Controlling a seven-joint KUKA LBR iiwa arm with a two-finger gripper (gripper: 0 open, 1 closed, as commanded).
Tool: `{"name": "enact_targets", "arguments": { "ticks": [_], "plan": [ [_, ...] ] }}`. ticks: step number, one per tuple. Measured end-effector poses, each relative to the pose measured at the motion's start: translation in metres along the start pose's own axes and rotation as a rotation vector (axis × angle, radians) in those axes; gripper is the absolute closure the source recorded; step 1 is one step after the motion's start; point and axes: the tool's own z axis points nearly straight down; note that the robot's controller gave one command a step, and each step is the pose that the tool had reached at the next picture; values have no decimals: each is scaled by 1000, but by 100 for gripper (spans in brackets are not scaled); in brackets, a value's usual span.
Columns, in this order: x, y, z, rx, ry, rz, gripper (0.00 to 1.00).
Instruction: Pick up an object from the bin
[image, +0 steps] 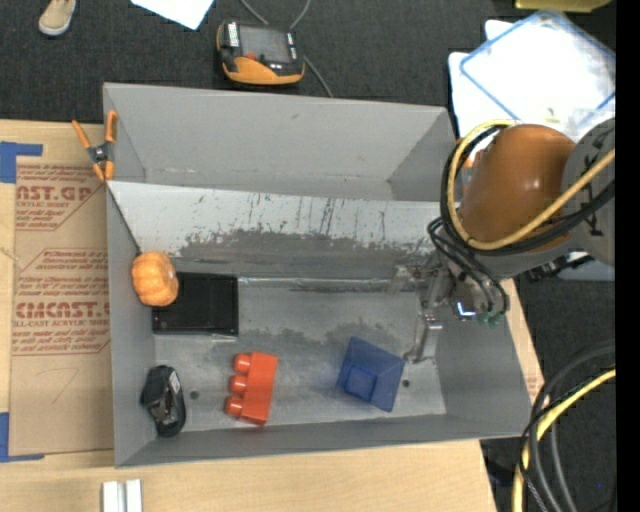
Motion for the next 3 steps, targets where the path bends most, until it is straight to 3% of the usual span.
{"name": "enact_targets", "arguments": {
  "ticks": [1, 2, 3],
  "plan": [
    [0, 0, 0, 0, 0, 0, 0],
    [-6, 3, 86, 1, -5, -112, 0],
    [-1, -5, 119, 2, -9, -237, 0]
  ]
}}
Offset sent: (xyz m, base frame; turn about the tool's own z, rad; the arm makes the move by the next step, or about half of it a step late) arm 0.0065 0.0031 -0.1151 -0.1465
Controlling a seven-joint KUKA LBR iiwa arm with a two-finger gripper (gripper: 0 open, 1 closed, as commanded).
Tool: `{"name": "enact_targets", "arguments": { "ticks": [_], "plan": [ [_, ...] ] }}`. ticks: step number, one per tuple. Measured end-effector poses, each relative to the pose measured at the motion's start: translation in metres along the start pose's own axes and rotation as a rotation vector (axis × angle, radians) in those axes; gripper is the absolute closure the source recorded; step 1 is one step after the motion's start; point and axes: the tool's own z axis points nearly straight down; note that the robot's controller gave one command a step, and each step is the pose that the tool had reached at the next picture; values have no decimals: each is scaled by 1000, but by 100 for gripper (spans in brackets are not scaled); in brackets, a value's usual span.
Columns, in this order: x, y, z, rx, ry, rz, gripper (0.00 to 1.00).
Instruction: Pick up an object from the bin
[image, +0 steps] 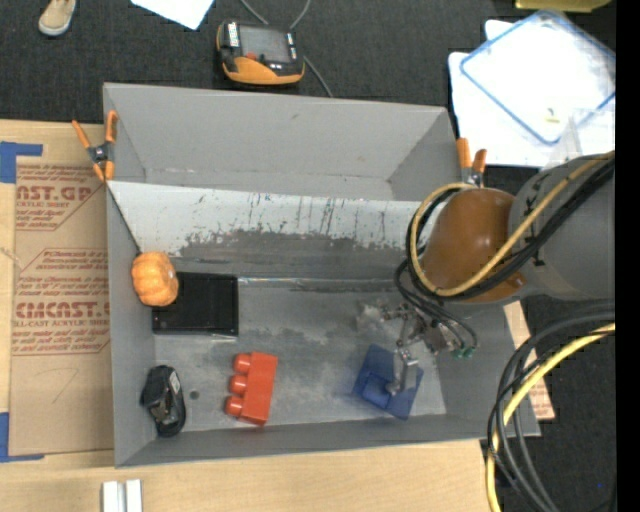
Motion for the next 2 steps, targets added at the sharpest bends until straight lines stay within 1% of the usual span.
{"name": "enact_targets", "arguments": {
  "ticks": [1, 2],
  "plan": [
    [25, 25, -14, -4, 6, -269, 0],
    [44, 9, -2, 2, -8, -453, 100]
  ]
}}
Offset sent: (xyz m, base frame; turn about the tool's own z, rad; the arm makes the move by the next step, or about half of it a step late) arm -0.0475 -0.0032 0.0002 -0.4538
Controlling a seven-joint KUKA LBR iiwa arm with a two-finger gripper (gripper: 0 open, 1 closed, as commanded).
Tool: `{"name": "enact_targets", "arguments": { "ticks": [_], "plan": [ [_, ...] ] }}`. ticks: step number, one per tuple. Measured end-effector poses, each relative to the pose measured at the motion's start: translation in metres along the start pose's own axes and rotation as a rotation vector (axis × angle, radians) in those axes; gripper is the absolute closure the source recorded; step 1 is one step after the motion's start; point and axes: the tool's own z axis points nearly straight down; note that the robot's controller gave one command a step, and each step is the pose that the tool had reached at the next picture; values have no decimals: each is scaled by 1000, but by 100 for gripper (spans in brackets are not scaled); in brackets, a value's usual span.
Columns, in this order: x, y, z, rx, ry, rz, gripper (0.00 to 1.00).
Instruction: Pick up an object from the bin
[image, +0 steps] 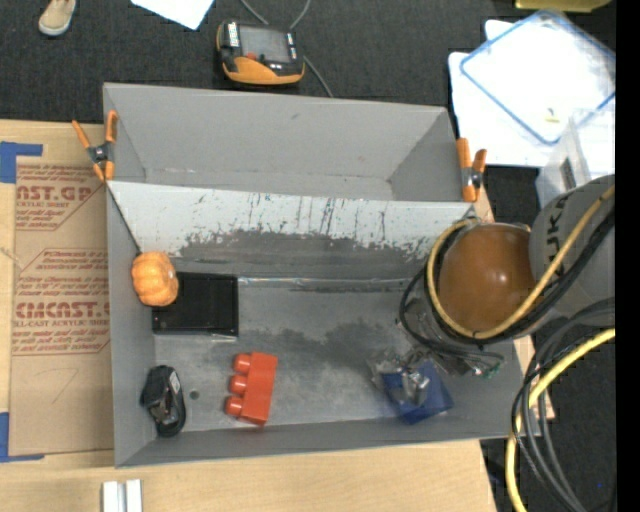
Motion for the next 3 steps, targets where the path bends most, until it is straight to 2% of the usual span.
{"name": "enact_targets", "arguments": {
  "ticks": [1, 2, 3],
  "plan": [
    [0, 0, 0, 0, 0, 0, 100],
    [2, -1, -26, 1, -2, 16, 100],
    [3, -13, -33, -1, 0, -4, 100]
  ]
}}
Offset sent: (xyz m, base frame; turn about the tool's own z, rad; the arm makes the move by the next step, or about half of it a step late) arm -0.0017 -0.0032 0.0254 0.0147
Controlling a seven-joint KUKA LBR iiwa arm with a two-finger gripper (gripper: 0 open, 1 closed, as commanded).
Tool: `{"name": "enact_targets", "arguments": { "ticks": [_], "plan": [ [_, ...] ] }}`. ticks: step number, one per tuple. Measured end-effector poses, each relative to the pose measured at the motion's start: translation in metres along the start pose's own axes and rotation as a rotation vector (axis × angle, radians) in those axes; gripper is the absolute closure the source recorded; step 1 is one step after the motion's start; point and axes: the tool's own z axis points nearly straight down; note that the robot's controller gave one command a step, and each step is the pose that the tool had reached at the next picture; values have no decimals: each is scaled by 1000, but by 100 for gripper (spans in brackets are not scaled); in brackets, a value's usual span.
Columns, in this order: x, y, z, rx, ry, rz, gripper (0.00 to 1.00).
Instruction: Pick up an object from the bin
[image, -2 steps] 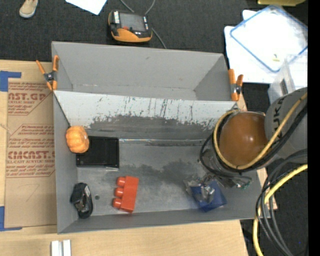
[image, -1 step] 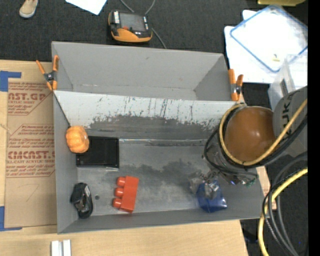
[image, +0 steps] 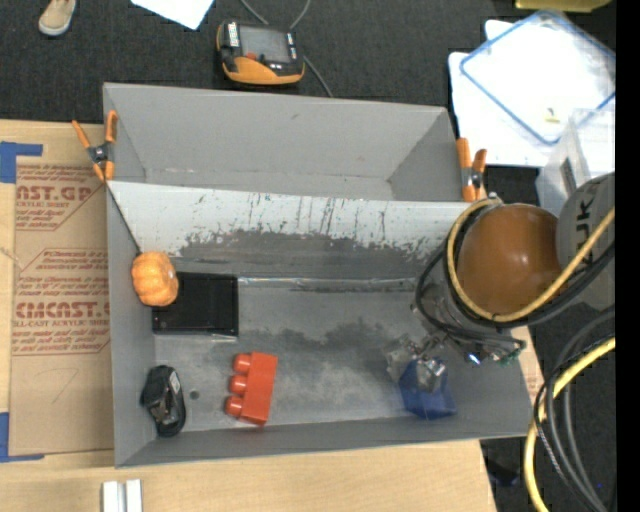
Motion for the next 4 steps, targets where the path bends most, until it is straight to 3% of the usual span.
{"name": "enact_targets", "arguments": {
  "ticks": [1, 2, 3, 4],
  "plan": [
    [19, -36, 5, 2, -6, 24, 100],
    [22, -31, 2, -1, -4, 22, 100],
    [18, -57, 30, -18, -15, -401, 0],
    [15, -60, 33, -7, -31, -406, 100]
  ]
}}
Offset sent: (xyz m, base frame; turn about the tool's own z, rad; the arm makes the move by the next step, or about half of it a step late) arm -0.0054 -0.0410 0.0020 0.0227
